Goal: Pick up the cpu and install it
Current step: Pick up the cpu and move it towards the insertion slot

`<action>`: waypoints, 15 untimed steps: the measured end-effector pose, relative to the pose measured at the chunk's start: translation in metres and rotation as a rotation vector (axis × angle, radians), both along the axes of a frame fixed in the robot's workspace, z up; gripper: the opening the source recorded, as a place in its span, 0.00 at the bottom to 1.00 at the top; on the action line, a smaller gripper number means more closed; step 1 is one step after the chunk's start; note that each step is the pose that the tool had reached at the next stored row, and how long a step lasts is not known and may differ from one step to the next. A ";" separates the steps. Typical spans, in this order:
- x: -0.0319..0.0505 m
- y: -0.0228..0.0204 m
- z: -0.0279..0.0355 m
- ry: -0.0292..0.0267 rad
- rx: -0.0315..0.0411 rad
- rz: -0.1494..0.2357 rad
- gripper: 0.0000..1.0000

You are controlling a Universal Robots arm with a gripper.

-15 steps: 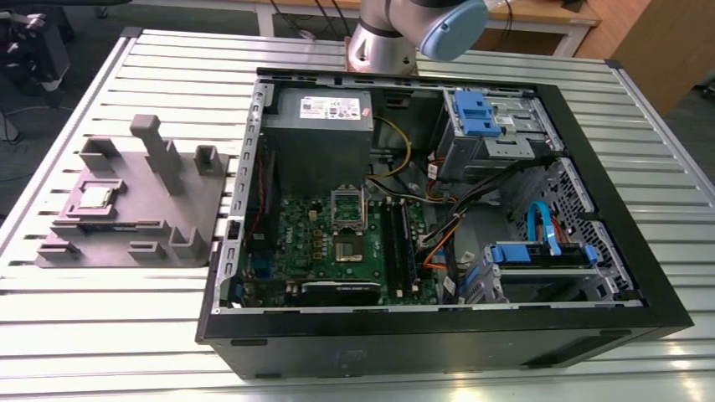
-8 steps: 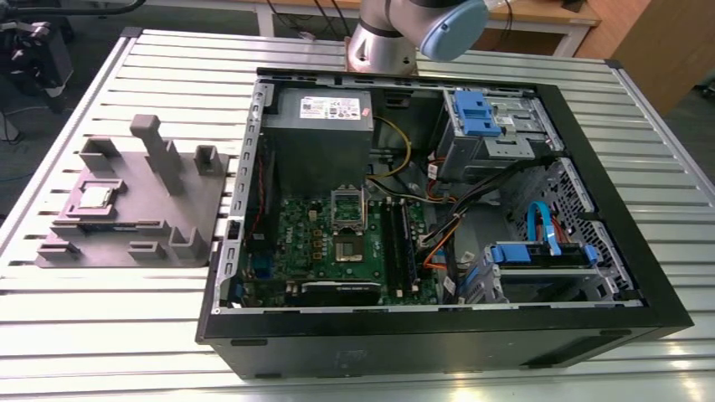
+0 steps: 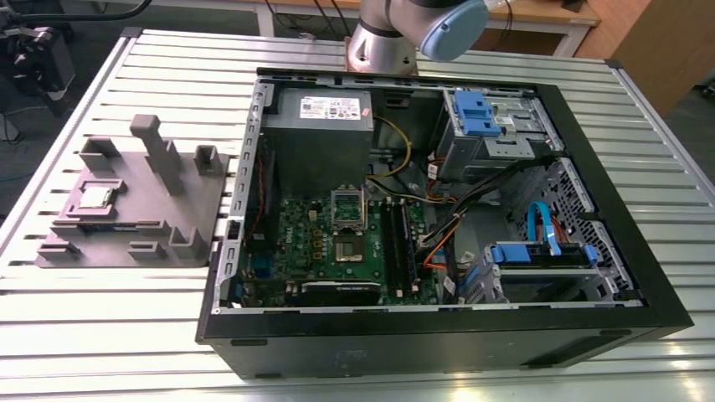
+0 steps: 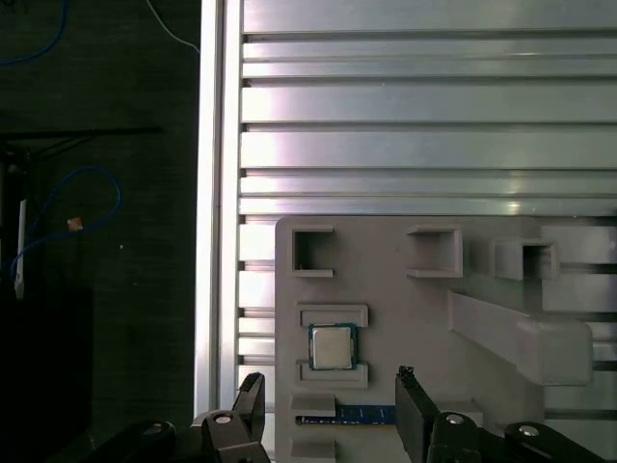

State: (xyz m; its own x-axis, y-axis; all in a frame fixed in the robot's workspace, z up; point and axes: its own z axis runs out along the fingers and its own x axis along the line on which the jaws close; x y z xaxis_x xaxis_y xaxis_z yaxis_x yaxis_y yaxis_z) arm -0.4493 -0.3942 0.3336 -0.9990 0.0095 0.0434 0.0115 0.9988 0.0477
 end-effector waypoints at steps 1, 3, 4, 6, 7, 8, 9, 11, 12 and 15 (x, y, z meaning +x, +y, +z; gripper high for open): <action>0.0000 0.0000 0.0000 0.0000 0.0000 0.000 0.65; 0.0000 0.0000 -0.0001 0.0000 0.0000 0.000 0.65; 0.0000 0.0000 -0.0001 -0.0001 0.0000 0.000 0.65; 0.0000 0.0000 -0.0002 0.0000 0.0000 0.000 0.65; 0.0000 0.0000 -0.0003 -0.0001 0.0001 0.000 0.65; 0.0000 0.0000 -0.0005 -0.0001 0.0000 0.000 0.65; 0.0000 0.0000 -0.0009 -0.0003 0.0002 0.000 0.65; -0.0001 -0.0008 -0.0020 -0.0001 0.0016 0.003 0.65; -0.0004 -0.0015 -0.0029 0.0000 0.0030 0.007 0.65; -0.0007 -0.0024 -0.0058 -0.0003 0.0056 0.011 0.65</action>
State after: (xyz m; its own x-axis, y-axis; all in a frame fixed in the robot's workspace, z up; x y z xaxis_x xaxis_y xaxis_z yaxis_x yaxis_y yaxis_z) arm -0.4500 -0.3965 0.3278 -0.9991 -0.0022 0.0432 0.0001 0.9986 0.0534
